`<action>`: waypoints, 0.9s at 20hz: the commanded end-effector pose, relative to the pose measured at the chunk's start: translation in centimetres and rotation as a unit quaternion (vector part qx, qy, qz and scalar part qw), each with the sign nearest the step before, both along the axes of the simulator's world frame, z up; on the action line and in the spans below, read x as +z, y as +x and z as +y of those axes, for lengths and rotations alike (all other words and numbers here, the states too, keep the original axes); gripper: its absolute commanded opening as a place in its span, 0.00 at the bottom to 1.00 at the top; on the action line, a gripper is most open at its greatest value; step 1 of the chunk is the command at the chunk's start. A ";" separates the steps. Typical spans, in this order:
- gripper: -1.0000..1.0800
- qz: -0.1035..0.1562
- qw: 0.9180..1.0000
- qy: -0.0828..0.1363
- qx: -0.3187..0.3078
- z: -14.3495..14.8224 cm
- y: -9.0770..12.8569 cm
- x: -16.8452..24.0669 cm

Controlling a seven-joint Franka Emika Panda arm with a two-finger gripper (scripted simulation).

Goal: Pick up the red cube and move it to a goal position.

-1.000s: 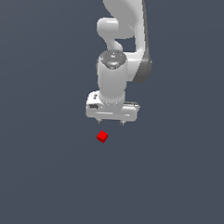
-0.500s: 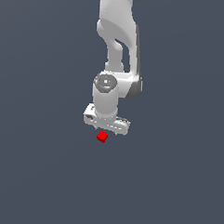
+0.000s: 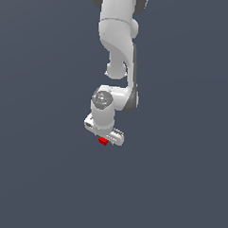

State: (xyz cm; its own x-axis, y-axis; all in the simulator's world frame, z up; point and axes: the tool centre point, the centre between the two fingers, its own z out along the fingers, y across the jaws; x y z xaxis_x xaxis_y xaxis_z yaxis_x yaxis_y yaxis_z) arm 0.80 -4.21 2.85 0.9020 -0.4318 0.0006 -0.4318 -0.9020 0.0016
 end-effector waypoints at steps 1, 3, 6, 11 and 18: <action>0.96 0.000 1.000 0.000 -0.011 -0.2 0.0 -0.6; 0.96 0.000 1.000 0.001 -0.014 -0.2 0.0 -0.8; 0.00 0.000 1.000 0.001 -0.014 -0.2 0.0 -0.9; 0.00 0.000 1.000 0.001 -0.014 -0.2 0.0 -0.9; 0.00 0.000 1.000 0.001 -0.014 -0.2 0.0 -0.6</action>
State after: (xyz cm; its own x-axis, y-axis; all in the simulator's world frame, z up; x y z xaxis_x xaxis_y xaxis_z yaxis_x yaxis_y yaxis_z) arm 0.79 -4.41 2.09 0.8899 -0.4562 -0.0007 -0.4562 -0.8899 0.0007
